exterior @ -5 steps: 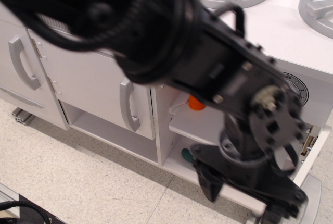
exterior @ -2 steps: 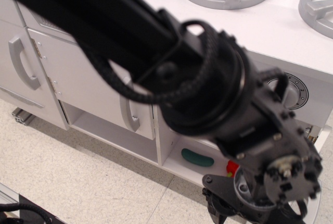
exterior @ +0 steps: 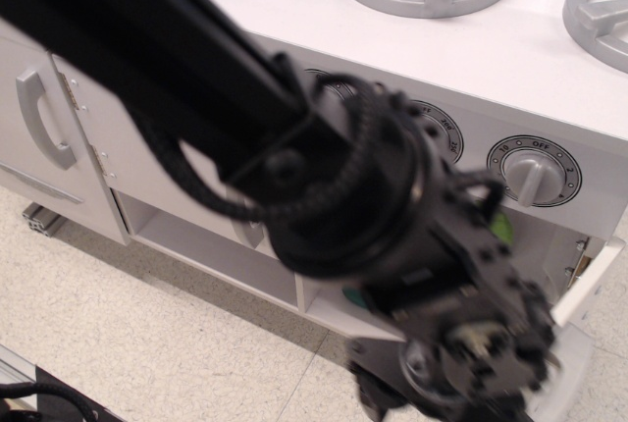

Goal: Close oven

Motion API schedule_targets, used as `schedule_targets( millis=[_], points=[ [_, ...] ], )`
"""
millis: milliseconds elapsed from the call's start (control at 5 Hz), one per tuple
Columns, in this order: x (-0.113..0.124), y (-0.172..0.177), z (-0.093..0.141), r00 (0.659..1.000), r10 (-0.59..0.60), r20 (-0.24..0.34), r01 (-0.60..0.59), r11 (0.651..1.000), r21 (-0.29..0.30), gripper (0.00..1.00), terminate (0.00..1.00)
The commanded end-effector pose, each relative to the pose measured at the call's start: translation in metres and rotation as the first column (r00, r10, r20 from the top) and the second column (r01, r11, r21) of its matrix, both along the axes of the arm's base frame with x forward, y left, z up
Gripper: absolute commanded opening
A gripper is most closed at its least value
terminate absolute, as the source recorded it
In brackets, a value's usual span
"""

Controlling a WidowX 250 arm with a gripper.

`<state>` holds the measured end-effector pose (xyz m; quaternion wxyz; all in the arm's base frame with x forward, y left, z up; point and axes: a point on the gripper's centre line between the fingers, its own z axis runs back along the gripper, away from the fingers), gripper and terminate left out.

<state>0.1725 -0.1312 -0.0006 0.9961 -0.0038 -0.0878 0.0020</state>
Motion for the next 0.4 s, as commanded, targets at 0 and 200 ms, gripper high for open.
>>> schedule_targets(
  millis=[0, 200],
  points=[
    [0.008, 0.041, 0.032, 0.999, 0.000, -0.036, 0.001, 0.999, 0.042, 1.00, 0.00],
    [0.019, 0.063, 0.049, 0.998, 0.017, -0.066, -0.011, 0.997, 0.083, 1.00, 0.00]
  ],
)
